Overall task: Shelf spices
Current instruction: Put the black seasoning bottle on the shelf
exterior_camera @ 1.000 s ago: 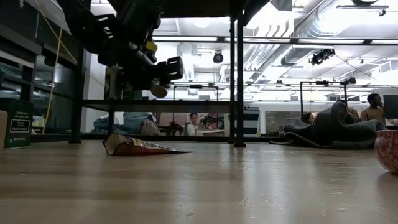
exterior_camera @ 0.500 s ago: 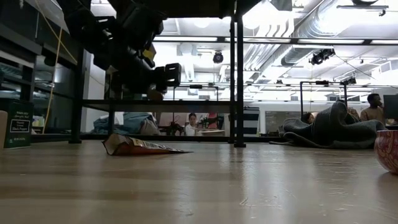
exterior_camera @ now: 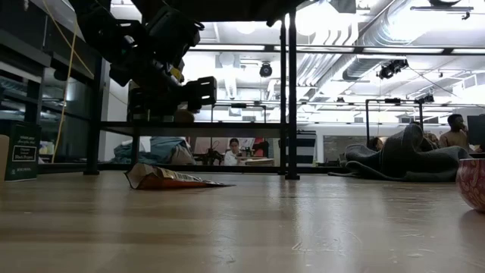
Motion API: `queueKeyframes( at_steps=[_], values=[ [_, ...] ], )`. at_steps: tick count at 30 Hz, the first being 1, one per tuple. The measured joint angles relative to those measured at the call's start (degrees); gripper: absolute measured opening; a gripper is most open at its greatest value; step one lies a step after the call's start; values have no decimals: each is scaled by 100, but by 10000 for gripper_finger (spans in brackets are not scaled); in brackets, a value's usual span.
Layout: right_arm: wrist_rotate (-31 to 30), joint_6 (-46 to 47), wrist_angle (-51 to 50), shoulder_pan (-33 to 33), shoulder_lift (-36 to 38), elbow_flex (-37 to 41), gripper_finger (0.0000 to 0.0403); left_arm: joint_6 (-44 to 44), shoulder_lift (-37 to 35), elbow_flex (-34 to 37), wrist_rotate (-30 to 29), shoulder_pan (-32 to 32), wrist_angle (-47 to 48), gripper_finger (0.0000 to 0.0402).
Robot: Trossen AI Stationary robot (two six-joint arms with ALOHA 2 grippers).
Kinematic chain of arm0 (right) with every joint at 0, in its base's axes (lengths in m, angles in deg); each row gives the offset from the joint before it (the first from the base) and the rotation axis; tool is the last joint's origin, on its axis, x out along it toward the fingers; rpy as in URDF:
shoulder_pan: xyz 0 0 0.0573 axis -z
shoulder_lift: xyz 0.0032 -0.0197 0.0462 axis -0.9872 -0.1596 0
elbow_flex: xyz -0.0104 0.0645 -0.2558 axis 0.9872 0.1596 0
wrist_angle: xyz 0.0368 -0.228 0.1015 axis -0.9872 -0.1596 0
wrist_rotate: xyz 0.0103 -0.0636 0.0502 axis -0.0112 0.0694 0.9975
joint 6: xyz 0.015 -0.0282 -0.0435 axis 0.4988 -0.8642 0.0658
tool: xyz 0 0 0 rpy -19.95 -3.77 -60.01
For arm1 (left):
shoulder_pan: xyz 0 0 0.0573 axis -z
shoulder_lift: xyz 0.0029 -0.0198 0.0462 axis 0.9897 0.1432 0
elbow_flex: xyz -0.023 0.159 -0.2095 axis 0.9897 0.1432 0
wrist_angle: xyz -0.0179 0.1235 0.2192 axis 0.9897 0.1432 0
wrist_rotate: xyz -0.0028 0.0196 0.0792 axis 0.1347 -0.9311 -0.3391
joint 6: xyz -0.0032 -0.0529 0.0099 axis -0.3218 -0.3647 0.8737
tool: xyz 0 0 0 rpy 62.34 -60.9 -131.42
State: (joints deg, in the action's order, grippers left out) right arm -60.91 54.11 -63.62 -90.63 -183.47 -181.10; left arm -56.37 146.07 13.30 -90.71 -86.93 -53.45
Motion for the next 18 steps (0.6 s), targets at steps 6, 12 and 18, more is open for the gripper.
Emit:
queueKeyframes(
  at_steps=[6, 12, 18],
  values=[
    [77, -2, 36, -1, -63, 0, 250, -65, 1, 4, 105, 93, 4, 219],
    [75, -50, 38, -1, -65, 0, 250, 101, 16, 13, 179, 291, 60, 224],
    [73, -111, 40, -1, -65, 0, 250, 746, 27, 26, 252, 459, 53, 224]
  ],
)
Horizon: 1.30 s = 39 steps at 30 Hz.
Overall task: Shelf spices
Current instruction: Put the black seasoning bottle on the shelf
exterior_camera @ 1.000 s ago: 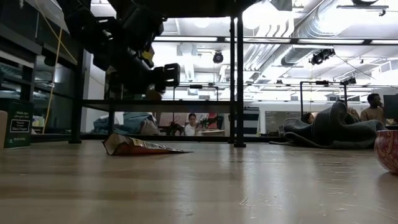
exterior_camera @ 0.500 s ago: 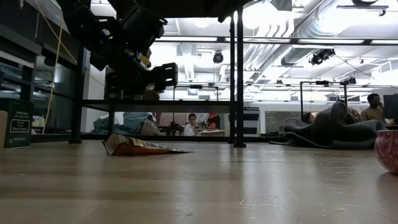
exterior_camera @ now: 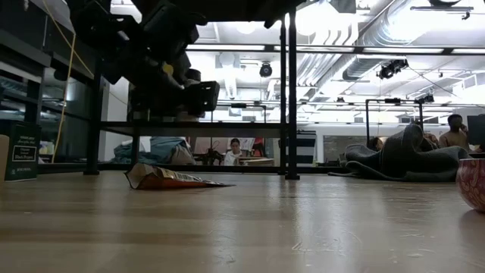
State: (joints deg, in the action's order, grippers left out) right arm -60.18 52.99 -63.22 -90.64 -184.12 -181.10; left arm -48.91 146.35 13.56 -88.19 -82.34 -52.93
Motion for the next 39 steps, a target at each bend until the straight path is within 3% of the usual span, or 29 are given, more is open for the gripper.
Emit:
queueKeyframes(
  at_steps=[12, 21, 28, 31, 36, 39],
  values=[
    [-18, -150, 1, 9, 2, 0, 250, 766, 0, -2, -78, 154, -51, 225],
    [-42, -149, 1, 9, 2, 0, 250, 363, -149, -2, -291, -54, -86, 225],
    [-39, -149, 1, 9, 2, 0, 250, 594, -495, -2, -294, -406, -312, 225],
    [-39, -149, 1, 9, 2, 0, 250, 596, -567, -4, 191, -565, -331, 225],
    [-37, -146, -1, 9, 2, 0, 250, 911, -573, -4, 1570, -776, -333, 225],
    [-33, -146, 1, 9, 2, 0, 250, 1102, -573, -4, 1967, -853, -331, 225]
  ],
)
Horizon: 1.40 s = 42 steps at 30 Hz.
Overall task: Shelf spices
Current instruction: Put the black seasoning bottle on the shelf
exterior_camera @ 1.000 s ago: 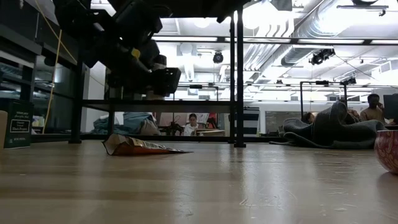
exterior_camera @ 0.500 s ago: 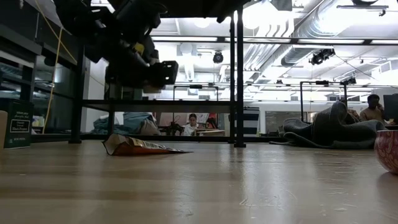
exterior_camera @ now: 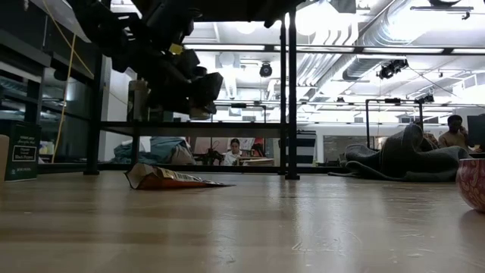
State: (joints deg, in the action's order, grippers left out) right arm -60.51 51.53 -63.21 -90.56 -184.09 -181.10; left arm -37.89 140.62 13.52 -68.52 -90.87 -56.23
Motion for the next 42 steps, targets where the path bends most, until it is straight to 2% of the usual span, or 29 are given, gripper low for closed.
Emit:
queueKeyframes(
  at_steps=[8, 15, 21, 30, 42],
  values=[
    [20, 0, -2, 0, 0, 0, 250, 73, 0, 0, 54, -197, 11, 232],
    [15, 0, -2, 0, 2, 0, 250, 305, -7, -2, 419, -300, 232, 279],
    [13, 0, -7, 0, 2, 0, 250, 304, -38, -2, 428, -289, 214, 310],
    [-77, 0, -61, 0, 4, 0, 250, 954, -638, -6, 371, -283, -313, 312],
    [-183, -2, -55, 0, 4, 0, 250, 1810, -1603, -7, 156, -143, -289, 312]
  ],
)
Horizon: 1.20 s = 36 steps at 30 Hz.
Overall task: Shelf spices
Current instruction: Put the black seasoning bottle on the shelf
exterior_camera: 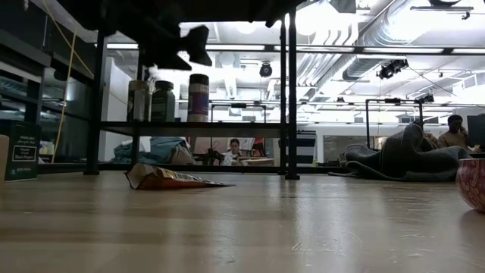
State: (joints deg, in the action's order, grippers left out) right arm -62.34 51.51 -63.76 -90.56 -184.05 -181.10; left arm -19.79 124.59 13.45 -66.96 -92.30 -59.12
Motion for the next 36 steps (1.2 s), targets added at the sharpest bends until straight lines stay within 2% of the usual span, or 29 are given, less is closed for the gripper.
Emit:
queueKeyframes(
  at_steps=[8, 13, 16, 20, 22, 29, 36],
  values=[
    [91, 65, -101, 57, -30, -2, 250, 392, -851, 0, -110, 517, 1, 312],
    [274, 69, 96, 173, -331, -2, 226, -224, -1462, 0, 200, 1226, 117, 312],
    [607, -250, 796, 294, -555, -2, 174, -1023, -1822, 0, 487, 1655, 414, 312],
    [802, -462, 1628, 508, -854, -2, 43, -2167, -2271, 0, 598, 2167, 681, 312],
    [817, -409, 1917, 667, -953, -2, 15, -2485, -2506, 0, 632, 2405, 736, 312],
    [777, 217, 2573, 1279, -1308, -2, 2, -2714, -3281, 0, 917, 3117, 717, 312],
    [640, 304, 2899, 1548, -1706, -2, 0, -2671, -3645, 0, 829, 3371, 725, 312]
  ],
)
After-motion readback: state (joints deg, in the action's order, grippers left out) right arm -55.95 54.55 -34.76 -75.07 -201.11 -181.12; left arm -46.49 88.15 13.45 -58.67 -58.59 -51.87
